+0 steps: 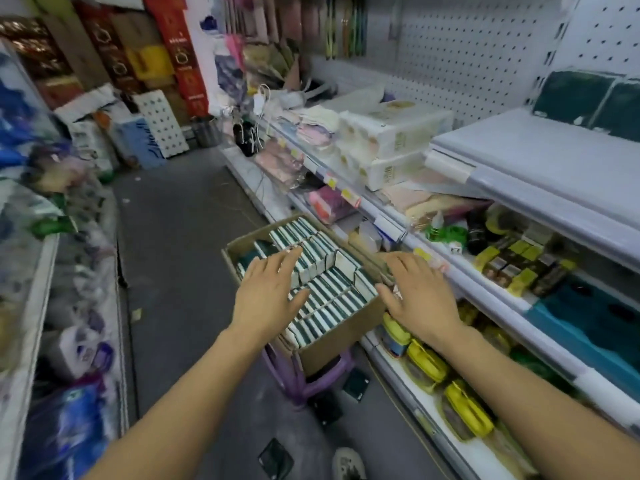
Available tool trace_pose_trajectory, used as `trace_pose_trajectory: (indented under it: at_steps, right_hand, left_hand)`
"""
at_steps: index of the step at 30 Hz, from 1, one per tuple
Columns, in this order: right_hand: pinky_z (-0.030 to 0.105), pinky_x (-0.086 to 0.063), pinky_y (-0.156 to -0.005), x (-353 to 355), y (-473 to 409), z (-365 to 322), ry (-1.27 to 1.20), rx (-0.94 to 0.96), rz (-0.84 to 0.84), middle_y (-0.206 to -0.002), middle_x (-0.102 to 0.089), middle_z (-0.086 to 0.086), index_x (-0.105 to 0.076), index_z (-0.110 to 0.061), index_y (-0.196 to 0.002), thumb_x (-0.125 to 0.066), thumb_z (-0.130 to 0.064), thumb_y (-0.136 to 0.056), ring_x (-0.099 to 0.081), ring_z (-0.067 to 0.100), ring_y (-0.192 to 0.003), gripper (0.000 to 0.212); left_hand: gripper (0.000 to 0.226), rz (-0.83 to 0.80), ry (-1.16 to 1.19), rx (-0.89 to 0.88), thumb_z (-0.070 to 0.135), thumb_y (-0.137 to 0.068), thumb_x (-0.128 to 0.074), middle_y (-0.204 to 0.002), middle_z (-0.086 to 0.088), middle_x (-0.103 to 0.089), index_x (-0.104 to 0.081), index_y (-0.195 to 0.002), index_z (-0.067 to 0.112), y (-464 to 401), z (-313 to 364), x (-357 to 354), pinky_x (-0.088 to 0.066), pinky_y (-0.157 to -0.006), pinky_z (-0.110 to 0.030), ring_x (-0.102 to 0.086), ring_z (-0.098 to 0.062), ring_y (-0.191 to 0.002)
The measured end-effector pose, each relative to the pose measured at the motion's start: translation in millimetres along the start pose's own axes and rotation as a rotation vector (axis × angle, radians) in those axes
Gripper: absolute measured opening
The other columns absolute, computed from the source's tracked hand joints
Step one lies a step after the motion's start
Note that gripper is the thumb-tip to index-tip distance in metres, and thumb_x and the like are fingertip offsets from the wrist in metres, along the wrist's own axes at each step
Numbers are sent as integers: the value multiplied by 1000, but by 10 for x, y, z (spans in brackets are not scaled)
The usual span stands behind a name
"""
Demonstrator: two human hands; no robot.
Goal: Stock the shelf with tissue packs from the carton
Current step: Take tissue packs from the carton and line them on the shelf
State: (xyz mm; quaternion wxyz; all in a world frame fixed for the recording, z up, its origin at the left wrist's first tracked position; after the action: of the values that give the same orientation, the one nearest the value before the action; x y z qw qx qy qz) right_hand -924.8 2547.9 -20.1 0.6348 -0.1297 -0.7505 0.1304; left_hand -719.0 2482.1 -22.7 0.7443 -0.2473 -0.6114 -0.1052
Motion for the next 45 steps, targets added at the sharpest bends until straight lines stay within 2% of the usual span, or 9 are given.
trace_pose_trajectory:
  at_steps: [7,15,23,27,31,35,39,42,45]
  right_hand:
    - [41,-49,-87,-1234,-829,-134,-83,42,-229,-127,-58,5,-55,-17,-133,-56,-32,-95,-54,28,-116,41]
    - [34,-46,-86,-2843,-1417,-435,-134,81,-554,-130,-55,-1,-55,-21,-131,-43,-40,-101,-50,20,-119,37]
    - [33,-47,-72,-3819,-1009,-710,-205,26,-852,-98,-67,2,-63,-17,-104,-46,-52,-95,-63,23,-94,40]
    - [31,-42,-68,-4055,-662,-761,-178,-31,-995,-97,-64,4,-57,-14,-102,-49,-64,-89,-63,24,-93,52]
    - [27,-43,-70,-4158,-456,-808,-143,-79,-1005,-107,-66,4,-56,-16,-107,-57,-54,-87,-63,24,-101,43]
    - [27,-21,-46,-4241,-271,-733,-181,-206,-1039,-73,-40,-6,-37,-18,-83,-54,-31,-92,-55,21,-81,23]
    - [30,-42,-63,-4158,-328,-446,-324,-471,-935,-92,-55,3,-48,-13,-105,-55,-34,-93,-57,25,-89,25]
    - [37,-49,-79,-3947,-413,-175,-448,-674,-813,-101,-60,10,-51,-7,-112,-59,-38,-91,-59,28,-90,38]
    - [37,-44,-65,-3610,-520,94,-497,-769,-659,-78,-53,4,-52,-11,-95,-61,-36,-89,-53,27,-71,28]
  left_hand:
    - [69,-209,88,201,46,-98,-51,-144,1,-43,-20,-156,25,-368,-1017,-861,-45,-97,-35,-45,-22,-128]
    - [60,-514,6,281,41,-99,-53,-143,-3,-46,-30,-151,24,-822,-1907,-2095,-38,-104,-40,-45,-27,-130]
    - [55,-716,-227,-13,40,-92,-62,-145,6,-46,-45,-144,33,-910,-1971,-2926,-28,-101,-36,-32,-21,-134]
    - [56,-807,-335,-181,49,-90,-63,-142,4,-47,-48,-142,34,-1000,-1886,-3206,-31,-100,-37,-34,-22,-130]
    - [51,-846,-463,-355,42,-93,-63,-140,4,-51,-50,-141,31,-1062,-1764,-3419,-30,-102,-37,-32,-23,-135]
    - [41,-904,-603,-494,20,-95,-62,-135,3,-58,-56,-135,27,-1017,-1620,-3632,-26,-112,-39,-34,-25,-139]
    - [31,-897,-691,-602,12,-92,-64,-123,5,-66,-66,-120,24,-991,-1579,-3776,-18,-121,-44,-48,-23,-129]
    - [24,-811,-525,-529,11,-92,-60,-109,3,-70,-64,-114,20,-1079,-1566,-3634,-30,-111,-37,-60,-22,-112]
    - [34,-724,-183,-222,31,-99,-50,-105,-6,-67,-52,-128,13,-1220,-1624,-3243,-44,-82,-35,-61,-28,-95]
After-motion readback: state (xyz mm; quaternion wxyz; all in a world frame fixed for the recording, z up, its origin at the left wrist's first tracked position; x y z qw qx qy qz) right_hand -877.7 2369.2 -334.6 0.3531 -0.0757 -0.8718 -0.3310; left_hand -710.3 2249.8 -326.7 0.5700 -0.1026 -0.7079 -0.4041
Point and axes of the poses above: each hand's wrist, its own y-axis away from the middle knuckle, its own x-axis out of the back of the hand, z = x × y, the point moved 10 cm from there along -y, towards the middle knuckle
